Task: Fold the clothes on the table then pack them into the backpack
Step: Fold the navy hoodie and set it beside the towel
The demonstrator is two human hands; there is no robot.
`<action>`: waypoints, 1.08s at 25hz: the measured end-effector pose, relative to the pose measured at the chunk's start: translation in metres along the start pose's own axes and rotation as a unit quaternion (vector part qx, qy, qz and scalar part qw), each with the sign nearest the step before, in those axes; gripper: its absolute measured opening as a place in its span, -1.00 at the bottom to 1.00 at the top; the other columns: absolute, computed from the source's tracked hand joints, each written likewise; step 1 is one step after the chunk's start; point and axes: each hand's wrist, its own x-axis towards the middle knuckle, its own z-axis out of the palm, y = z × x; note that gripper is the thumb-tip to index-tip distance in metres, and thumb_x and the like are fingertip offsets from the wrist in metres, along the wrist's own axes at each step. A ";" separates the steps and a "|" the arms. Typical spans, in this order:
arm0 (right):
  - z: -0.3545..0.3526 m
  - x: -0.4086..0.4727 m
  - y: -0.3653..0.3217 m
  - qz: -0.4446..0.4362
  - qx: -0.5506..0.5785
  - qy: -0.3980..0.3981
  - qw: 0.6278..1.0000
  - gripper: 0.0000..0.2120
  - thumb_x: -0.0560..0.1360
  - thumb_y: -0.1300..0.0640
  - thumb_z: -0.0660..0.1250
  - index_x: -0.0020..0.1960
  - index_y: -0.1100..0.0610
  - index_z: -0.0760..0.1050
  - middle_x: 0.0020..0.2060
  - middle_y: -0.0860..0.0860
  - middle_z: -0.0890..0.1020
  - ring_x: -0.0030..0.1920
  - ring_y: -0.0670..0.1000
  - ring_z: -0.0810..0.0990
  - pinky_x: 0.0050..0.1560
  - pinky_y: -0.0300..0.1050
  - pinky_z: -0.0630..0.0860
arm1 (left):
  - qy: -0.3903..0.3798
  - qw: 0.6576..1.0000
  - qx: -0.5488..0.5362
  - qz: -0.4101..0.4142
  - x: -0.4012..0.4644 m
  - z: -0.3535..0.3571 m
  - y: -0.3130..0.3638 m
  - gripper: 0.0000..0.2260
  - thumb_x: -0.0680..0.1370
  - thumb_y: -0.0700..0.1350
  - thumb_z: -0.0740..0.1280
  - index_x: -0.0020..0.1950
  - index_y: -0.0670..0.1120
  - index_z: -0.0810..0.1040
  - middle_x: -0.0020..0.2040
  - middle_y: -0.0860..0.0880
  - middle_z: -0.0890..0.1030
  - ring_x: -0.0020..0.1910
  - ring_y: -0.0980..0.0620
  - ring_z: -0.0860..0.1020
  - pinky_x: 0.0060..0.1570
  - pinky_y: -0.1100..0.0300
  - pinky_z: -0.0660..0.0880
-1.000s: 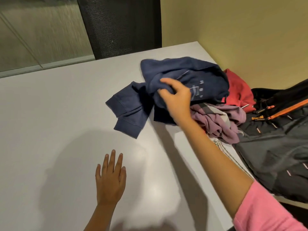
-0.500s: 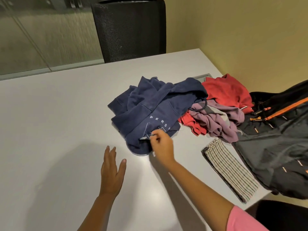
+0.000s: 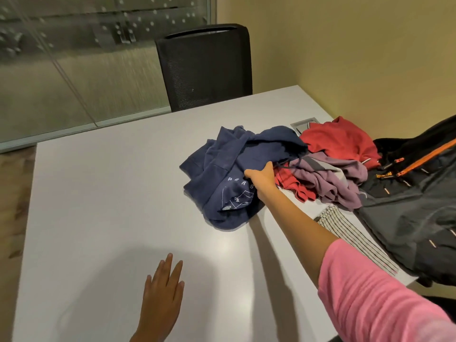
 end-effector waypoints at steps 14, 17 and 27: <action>0.049 -0.226 0.073 -0.359 -0.587 -0.414 0.596 -0.48 0.48 0.22 0.33 0.41 0.10 0.32 0.14 0.22 0.43 0.04 0.27 0.50 -0.07 0.04 0.40 | 0.019 0.878 -0.451 -0.157 0.044 -0.152 0.017 -0.04 0.43 -0.01 0.51 0.56 0.03 -0.15 0.04 -0.04 0.54 0.02 -0.04 0.55 0.01 0.11 0.51; 0.051 -0.248 0.101 -0.325 -0.608 -0.461 0.559 -0.47 0.46 0.09 0.39 0.39 0.09 0.35 0.13 0.20 0.41 0.04 0.28 0.50 0.02 0.07 0.45 | -0.001 0.942 -0.297 -0.154 0.030 -0.145 -0.010 -0.71 0.49 -0.21 0.36 0.21 -0.13 0.52 -0.25 -0.02 0.58 -0.11 -0.12 0.58 -0.21 0.16 0.46; 0.062 -0.214 0.095 -0.234 -0.535 -0.229 0.779 -0.81 0.57 0.22 0.16 0.12 0.23 0.47 0.06 0.16 0.49 0.06 0.23 0.51 -0.02 0.02 0.42 | 0.170 0.813 -0.361 -0.424 -0.017 -0.134 -0.124 -0.73 0.59 -0.21 0.13 0.19 -0.34 0.47 0.12 -0.34 0.52 0.06 -0.32 0.49 0.02 -0.04 0.40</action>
